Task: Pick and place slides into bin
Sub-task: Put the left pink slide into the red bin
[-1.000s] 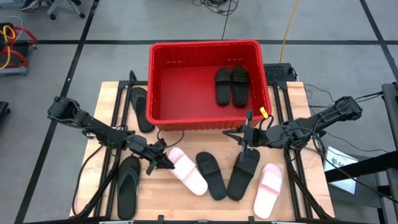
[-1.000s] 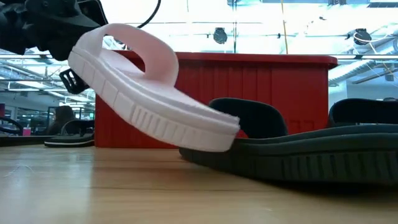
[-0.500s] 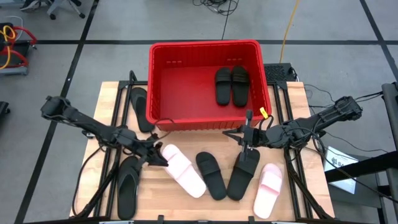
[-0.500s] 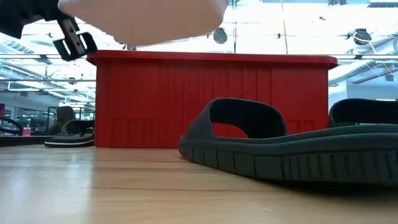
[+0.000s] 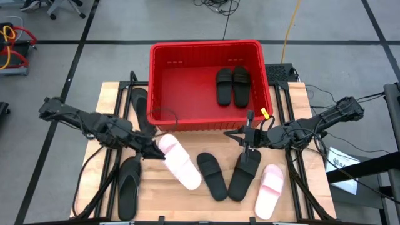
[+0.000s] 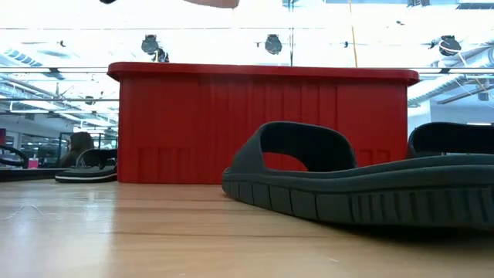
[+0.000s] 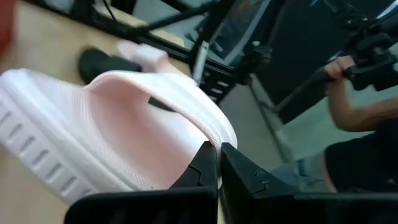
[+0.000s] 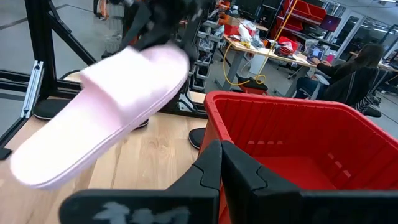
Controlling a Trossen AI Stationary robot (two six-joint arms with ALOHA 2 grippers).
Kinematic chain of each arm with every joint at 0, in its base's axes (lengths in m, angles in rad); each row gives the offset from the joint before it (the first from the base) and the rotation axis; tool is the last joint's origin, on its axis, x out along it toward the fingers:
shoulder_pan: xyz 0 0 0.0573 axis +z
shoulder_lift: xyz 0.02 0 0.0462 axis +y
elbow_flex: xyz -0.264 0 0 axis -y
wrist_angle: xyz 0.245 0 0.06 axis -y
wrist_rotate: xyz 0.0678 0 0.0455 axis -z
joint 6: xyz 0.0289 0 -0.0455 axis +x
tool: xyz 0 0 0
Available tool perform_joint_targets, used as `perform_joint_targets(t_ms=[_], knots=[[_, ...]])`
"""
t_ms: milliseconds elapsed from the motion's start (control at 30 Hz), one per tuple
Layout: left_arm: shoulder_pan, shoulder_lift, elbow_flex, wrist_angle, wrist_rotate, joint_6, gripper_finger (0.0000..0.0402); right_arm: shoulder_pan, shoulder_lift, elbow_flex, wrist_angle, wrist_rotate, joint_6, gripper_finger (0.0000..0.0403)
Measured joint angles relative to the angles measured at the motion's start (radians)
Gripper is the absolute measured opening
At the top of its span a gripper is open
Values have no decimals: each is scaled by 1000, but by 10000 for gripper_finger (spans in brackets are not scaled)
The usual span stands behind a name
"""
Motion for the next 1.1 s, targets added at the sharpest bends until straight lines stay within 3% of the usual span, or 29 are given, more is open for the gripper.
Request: perform_joint_targets(t_ms=[233,400,700,800,1100], knots=[[90,0,258,-247,-38,190,0,0,0,0,0,0,-9,0],[178,0,419,-396,-158,369,0,0,0,0,0,0,-36,0],[417,15,582,-506,-172,610,0,0,0,0,0,0,-48,0],[505,47,606,-531,-141,677,0,0,0,0,0,0,-49,0],[771,249,674,-665,114,884,0,0,0,0,0,28,-54,0]])
